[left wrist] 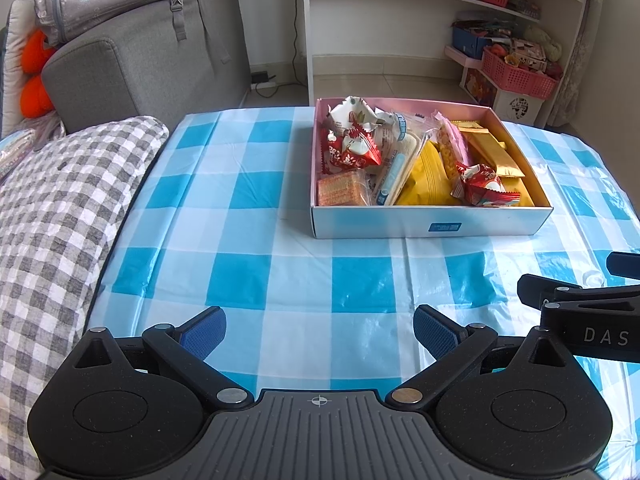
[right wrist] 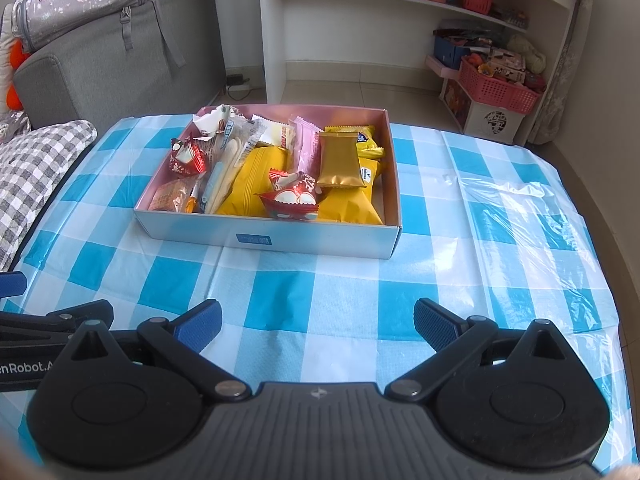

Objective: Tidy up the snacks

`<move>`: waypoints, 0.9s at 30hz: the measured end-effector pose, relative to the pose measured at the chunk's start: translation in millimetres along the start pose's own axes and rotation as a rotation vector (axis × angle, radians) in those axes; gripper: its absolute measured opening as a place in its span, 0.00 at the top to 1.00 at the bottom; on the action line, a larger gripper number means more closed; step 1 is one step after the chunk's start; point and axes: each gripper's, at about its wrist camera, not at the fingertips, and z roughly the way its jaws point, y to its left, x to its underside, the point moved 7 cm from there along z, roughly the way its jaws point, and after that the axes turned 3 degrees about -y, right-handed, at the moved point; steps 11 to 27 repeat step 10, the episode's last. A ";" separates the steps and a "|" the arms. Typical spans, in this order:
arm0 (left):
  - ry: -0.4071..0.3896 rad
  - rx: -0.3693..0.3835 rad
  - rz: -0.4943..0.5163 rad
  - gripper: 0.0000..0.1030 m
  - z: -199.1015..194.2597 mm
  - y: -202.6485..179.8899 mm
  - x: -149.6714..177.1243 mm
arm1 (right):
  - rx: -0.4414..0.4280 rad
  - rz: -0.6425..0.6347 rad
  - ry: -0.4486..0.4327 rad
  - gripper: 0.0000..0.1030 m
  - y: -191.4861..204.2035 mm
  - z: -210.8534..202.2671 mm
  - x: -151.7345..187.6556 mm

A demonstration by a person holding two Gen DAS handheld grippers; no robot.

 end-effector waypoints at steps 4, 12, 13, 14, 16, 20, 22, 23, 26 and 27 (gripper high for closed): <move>-0.002 0.000 0.000 0.02 -0.1 0.0 -0.1 | 0.001 0.000 0.000 0.01 0.2 0.1 -0.3; -0.006 0.002 0.003 0.02 -1.0 0.2 0.1 | 0.003 -0.004 0.004 0.00 -0.8 1.6 2.8; -0.006 0.002 0.003 0.02 -1.0 0.2 0.1 | 0.003 -0.004 0.004 0.00 -0.8 1.6 2.8; -0.006 0.002 0.003 0.02 -1.0 0.2 0.1 | 0.003 -0.004 0.004 0.00 -0.8 1.6 2.8; -0.006 0.002 0.003 0.02 -1.0 0.2 0.1 | 0.003 -0.004 0.004 0.00 -0.8 1.6 2.8; -0.006 0.002 0.003 0.02 -1.0 0.2 0.1 | 0.003 -0.004 0.004 0.00 -0.8 1.6 2.8; -0.006 0.002 0.003 0.02 -1.0 0.2 0.1 | 0.003 -0.004 0.004 0.00 -0.8 1.6 2.8; -0.006 0.002 0.003 0.02 -1.0 0.2 0.1 | 0.003 -0.004 0.004 0.00 -0.8 1.6 2.8; -0.006 0.002 0.003 0.02 -1.0 0.2 0.1 | 0.003 -0.004 0.004 0.00 -0.8 1.6 2.8; -0.006 0.002 0.003 0.02 -1.0 0.2 0.1 | 0.003 -0.004 0.004 0.00 -0.8 1.6 2.8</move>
